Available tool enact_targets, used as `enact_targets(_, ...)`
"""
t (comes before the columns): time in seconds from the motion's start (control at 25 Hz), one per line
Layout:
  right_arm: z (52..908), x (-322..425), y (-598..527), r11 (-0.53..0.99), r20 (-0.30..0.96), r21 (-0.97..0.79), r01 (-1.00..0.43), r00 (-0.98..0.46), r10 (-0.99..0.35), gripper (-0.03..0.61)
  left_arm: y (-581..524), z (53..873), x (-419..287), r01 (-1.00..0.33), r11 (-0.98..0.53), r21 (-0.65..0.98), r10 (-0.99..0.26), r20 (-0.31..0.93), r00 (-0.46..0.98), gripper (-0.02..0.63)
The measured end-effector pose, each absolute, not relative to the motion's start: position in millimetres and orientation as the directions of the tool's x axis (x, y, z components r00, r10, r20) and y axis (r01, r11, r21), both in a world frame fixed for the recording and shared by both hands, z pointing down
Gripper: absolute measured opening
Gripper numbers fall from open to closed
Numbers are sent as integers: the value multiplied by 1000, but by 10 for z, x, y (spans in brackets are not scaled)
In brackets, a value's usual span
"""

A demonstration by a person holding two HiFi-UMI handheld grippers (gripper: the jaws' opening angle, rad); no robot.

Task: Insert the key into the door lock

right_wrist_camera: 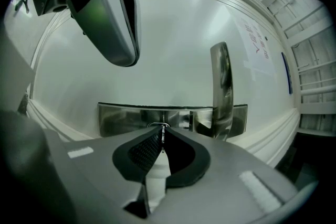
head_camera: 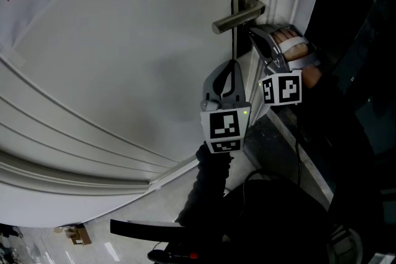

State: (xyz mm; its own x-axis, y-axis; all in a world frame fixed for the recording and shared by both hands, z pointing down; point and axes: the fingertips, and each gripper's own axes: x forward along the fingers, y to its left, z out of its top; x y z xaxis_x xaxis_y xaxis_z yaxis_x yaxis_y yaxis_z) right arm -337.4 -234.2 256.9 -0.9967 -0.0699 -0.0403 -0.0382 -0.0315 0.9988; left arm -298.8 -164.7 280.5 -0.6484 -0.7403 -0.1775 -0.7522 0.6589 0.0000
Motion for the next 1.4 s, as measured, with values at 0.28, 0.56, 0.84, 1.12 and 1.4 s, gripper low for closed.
enact_targets(0.28, 2567, -3384, -2337, -35, -37, 999, -34, -997, -69, 12, -1647, 2796, -2993, -754, 657, 5, -742, -177, -647, 2)
enact_targets(0.56, 2566, -3387, -2340, -35, -36, 999, -33, -997, -70, 12, -1650, 2798, -3016, -753, 658, 12, -739, -178, -649, 2)
enact_targets(0.84, 2564, -3381, -2349, -36, -32, 999, -30, -997, -68, 12, -1634, 2879, -3049, -747, 664, 35, -733, -163, -660, 2)
enact_targets(1.12, 2562, -3379, -2349, -40, -29, 999, -26, -997, -71, 12, -1647, 2881, -3027, -753, 657, 35, -739, -165, -653, 2)
enact_targets(1.4, 2557, -3382, -2334, -39, -34, 999, -31, -997, -70, 12, -1626, 2872, -3028, -756, 654, 31, -742, -165, -649, 2)
